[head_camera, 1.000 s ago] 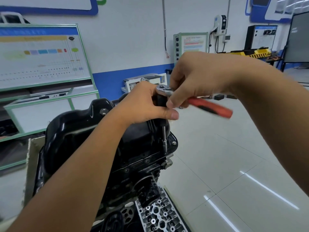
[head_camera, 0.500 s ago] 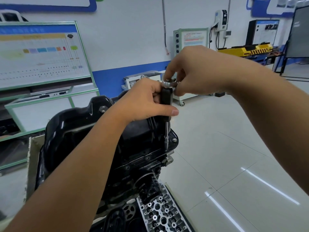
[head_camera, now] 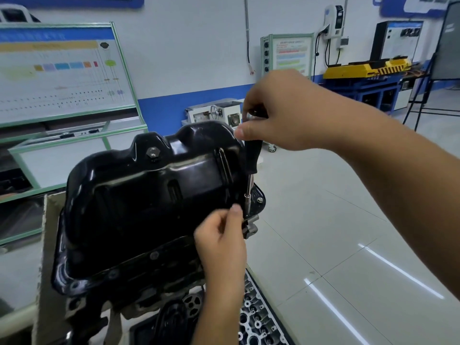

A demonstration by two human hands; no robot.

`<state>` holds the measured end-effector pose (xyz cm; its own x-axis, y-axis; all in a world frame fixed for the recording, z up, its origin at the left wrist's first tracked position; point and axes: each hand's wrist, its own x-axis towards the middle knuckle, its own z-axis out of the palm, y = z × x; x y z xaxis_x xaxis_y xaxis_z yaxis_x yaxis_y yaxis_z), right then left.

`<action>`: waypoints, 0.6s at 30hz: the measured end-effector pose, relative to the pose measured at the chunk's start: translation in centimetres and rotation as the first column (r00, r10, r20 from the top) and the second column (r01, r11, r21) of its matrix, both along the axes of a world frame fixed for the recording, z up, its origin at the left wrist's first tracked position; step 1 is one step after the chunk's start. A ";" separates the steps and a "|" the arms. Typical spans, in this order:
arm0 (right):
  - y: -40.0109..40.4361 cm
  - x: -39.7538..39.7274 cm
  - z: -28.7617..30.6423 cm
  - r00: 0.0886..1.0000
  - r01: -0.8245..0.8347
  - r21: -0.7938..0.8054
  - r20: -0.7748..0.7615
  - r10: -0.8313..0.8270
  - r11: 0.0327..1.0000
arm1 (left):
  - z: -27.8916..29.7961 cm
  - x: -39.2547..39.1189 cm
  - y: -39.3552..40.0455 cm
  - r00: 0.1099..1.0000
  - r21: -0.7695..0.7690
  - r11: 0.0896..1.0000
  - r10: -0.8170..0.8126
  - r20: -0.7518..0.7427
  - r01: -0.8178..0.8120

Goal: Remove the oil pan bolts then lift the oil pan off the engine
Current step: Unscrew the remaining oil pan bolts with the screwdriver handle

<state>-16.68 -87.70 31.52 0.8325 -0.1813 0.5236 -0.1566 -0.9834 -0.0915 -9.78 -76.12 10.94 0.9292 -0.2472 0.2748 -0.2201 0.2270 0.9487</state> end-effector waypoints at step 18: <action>0.5 -1.0 -0.4 0.984 -0.040 -0.010 -0.173 0.038 0.999 | -2.0 -1.5 -2.4 0.610 -0.464 0.870 -0.461 -0.644 0.168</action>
<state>-17.71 -87.19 31.11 0.9168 -0.1411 0.3737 -0.1305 -0.9900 -0.0537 -11.27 -78.51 8.92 0.7381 -0.5955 -0.3172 0.6385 0.4646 0.6135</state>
